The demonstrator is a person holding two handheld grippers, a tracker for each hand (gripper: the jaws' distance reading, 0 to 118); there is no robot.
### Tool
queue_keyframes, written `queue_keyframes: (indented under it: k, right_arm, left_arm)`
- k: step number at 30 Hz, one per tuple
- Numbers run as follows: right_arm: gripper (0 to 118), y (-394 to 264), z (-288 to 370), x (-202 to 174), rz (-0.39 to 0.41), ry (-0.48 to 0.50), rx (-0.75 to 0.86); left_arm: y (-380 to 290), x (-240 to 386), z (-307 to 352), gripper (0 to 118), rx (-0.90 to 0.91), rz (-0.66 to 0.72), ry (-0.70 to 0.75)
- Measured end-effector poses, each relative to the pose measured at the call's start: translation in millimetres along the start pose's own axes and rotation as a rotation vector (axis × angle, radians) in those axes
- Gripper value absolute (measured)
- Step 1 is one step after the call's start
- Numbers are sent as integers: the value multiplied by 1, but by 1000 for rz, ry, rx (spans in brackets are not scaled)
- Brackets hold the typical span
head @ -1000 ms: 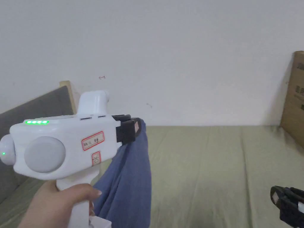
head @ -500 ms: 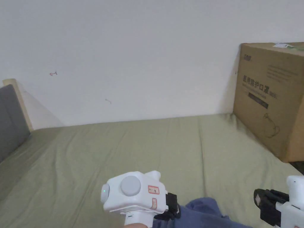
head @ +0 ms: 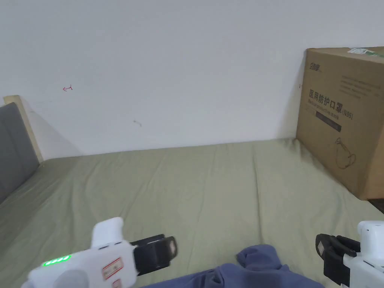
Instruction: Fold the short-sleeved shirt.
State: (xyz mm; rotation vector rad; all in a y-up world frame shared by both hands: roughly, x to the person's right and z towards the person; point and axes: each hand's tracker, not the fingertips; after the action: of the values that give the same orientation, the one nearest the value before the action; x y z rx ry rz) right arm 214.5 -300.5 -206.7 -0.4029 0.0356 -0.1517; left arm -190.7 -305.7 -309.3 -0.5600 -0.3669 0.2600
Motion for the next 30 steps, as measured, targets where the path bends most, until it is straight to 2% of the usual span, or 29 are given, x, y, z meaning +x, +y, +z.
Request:
queue_keyframes:
  k: [3,4,6,9,11,15,16,17,18,19,20,21,24,26,27,28,29,30]
  right_arm:
    - [0,-2,-1,-4,17,-1,2]
    - [0,-2,-3,-5,21,0,-3]
    - [0,-3,-6,-8,25,0,-11]
    - [0,-4,-8,-10,25,-1,-10]
    - [0,-3,-9,-11,22,1,-9]
    - [0,-3,-12,-12,34,4,-23]
    - [0,-4,-13,-12,40,3,-28]
    - [0,-4,-13,-11,44,2,-33]
    - [0,-5,-14,-11,46,0,-38]
    - [0,-7,-15,-10,47,-3,-42]
    - [0,-8,-17,-9,45,-6,-49]
    - [0,-10,-19,-7,43,-9,-57]
    - [0,-16,-28,-2,41,-31,-89]
    - [0,-18,-40,2,41,-37,-119]
    - [0,-19,-47,4,42,-35,-132]
    - [0,-18,-56,7,43,-31,-147]
    - [0,-17,-66,9,48,-30,-162]
    - [0,-16,-76,11,59,-30,-180]
  left_arm:
    - [-11,-13,40,12,119,-80,132]
    - [-14,-17,46,0,119,-89,184]
    - [-16,-24,54,0,124,-105,242]
    - [-16,-37,52,0,84,-86,189]
    - [-11,-49,33,0,-31,-63,225]
    - [-8,-93,-37,0,-316,146,168]
    - [-10,-104,-58,3,-392,192,168]
    - [-12,-114,-76,15,-443,203,159]
    - [-18,-120,-93,49,-480,200,171]
    - [-24,-127,-112,107,-524,171,201]
    - [-33,-132,-128,118,-566,148,221]
    - [-37,-135,-133,112,-553,125,247]
    - [-64,-141,-168,112,-617,160,228]
    - [-78,-122,-161,93,-615,143,200]
    - [-79,-113,-159,79,-605,72,219]
    - [-79,-102,-152,48,-572,-31,262]
    - [-75,-96,-145,13,-543,-74,226]
    - [-71,-92,-139,5,-525,-71,181]
